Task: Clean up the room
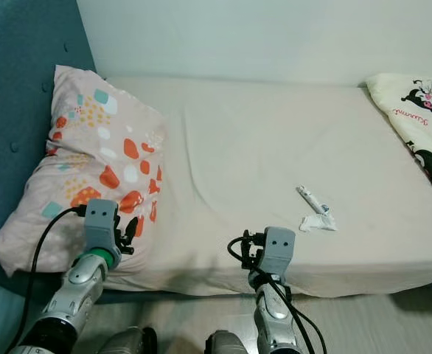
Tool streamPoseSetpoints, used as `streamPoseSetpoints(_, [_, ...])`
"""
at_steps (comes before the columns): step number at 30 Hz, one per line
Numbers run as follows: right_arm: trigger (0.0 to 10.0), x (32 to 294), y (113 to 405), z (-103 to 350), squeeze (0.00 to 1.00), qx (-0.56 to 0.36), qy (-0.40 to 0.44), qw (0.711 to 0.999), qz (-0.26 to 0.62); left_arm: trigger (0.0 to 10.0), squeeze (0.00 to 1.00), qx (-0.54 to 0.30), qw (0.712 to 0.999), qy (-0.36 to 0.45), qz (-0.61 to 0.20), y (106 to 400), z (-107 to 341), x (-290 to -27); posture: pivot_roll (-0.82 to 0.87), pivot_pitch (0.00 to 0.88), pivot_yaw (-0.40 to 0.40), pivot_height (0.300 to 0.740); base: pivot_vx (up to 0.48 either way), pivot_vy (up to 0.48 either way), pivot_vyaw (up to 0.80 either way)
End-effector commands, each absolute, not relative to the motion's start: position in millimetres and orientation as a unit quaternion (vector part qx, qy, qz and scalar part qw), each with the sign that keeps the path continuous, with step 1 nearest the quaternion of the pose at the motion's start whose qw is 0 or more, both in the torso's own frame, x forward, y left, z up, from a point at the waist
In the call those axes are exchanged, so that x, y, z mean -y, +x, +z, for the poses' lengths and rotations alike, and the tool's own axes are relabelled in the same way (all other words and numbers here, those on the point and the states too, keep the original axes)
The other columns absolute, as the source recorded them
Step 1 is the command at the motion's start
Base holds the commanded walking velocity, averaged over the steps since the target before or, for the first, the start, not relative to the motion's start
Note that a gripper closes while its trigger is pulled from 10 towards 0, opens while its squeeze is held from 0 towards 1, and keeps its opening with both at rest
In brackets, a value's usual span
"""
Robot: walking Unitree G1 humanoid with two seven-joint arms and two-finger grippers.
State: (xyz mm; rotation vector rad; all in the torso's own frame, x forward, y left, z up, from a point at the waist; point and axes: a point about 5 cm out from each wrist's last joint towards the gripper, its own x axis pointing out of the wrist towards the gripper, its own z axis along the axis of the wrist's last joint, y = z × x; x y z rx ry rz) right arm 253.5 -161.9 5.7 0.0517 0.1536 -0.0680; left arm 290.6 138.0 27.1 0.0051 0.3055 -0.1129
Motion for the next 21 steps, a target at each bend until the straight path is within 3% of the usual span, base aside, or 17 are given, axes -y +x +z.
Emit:
streamPoseSetpoints(1, [10.0,161,250,1,0.0,-0.086,0.015,0.996,-0.031,10.0,0.0,-0.161,0.984,0.003,-0.071,286,21,-134,-0.01,0.0,0.014,0.74,0.0,0.0,0.0])
streamPoseSetpoints(10, [10.0,151,246,-6,0.0,-0.097,0.014,0.995,0.015,10.0,0.0,-0.123,0.984,0.045,-0.118,280,20,-126,-0.01,0.0,0.008,0.74,0.0,0.0,0.0])
streamPoseSetpoints(21, [10.0,154,264,9,0.0,-0.066,-0.006,0.998,0.013,10.0,0.0,-0.102,0.979,0.079,-0.156,284,27,-138,0.0,0.0,0.047,0.74,0.0,0.0,0.0])
